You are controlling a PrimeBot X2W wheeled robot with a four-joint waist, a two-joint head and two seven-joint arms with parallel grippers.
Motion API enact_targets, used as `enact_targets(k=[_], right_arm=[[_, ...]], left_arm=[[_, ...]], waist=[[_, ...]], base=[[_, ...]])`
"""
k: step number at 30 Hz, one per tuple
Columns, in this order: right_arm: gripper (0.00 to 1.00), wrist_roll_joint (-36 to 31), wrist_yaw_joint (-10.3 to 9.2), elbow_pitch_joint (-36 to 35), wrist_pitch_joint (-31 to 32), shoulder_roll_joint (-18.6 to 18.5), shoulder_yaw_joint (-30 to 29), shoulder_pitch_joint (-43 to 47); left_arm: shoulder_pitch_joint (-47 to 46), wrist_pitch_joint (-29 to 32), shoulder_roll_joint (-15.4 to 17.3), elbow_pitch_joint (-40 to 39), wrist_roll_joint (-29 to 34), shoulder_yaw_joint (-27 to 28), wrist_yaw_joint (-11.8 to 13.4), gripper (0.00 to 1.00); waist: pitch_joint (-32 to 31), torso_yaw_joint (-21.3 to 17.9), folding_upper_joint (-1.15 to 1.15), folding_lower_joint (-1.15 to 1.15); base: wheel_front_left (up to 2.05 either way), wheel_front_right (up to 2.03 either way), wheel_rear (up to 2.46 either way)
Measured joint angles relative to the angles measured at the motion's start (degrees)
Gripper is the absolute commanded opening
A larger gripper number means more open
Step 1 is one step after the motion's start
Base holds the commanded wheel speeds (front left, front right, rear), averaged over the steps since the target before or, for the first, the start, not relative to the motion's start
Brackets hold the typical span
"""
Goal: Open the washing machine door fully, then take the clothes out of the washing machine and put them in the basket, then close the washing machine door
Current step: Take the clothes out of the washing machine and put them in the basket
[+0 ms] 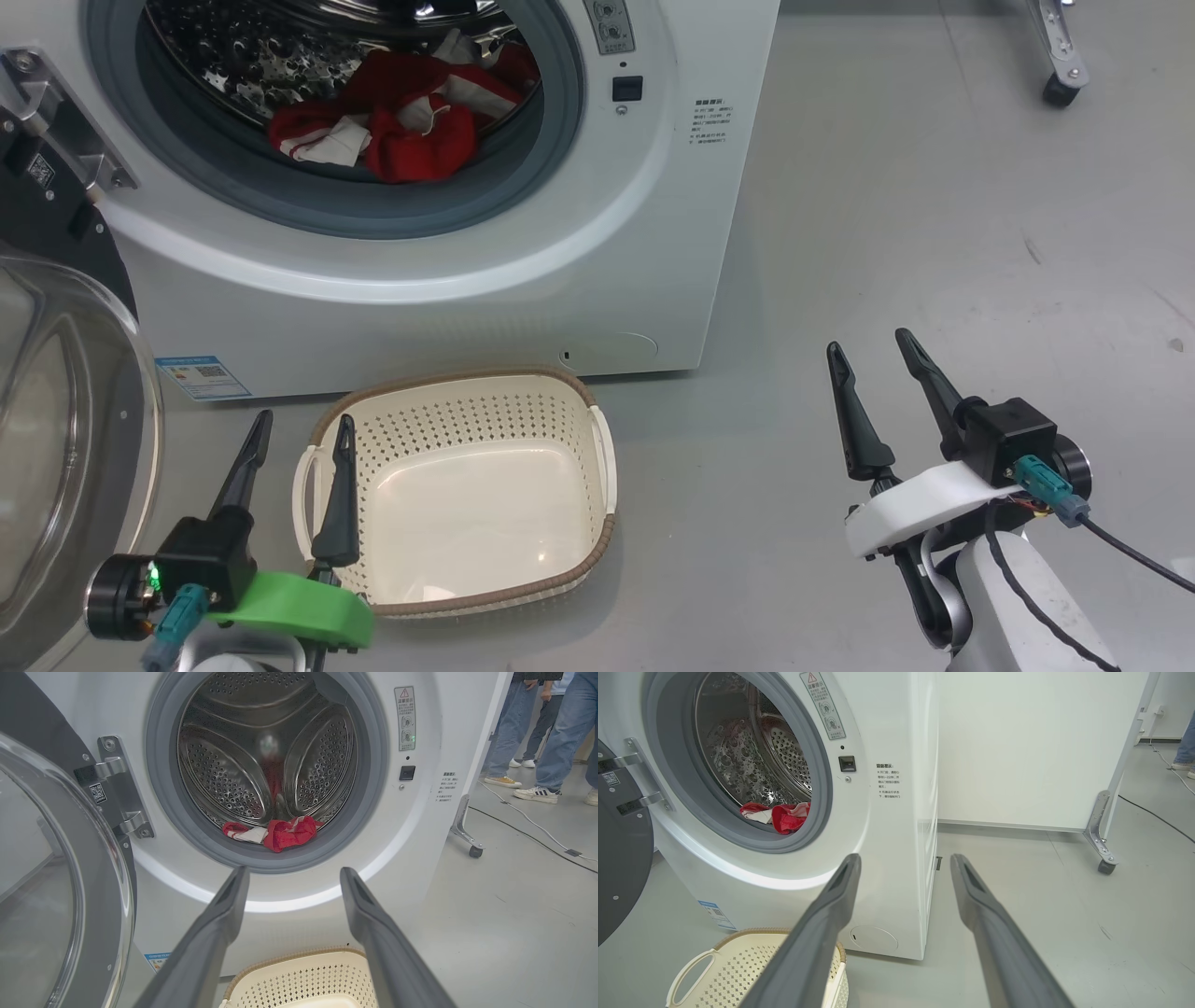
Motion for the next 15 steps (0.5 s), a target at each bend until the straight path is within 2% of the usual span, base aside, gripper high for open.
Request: enact_targets(k=[15], right_arm=[[1.00,0.0,0.00,0.0,0.0,0.0,0.1,0.0]], left_arm=[[0.0,0.0,-0.1,0.3,0.1,-0.1,0.2,1.00]], waist=[[-0.3,0.1,0.00,0.00]], base=[[0.10,-0.10,0.00]])
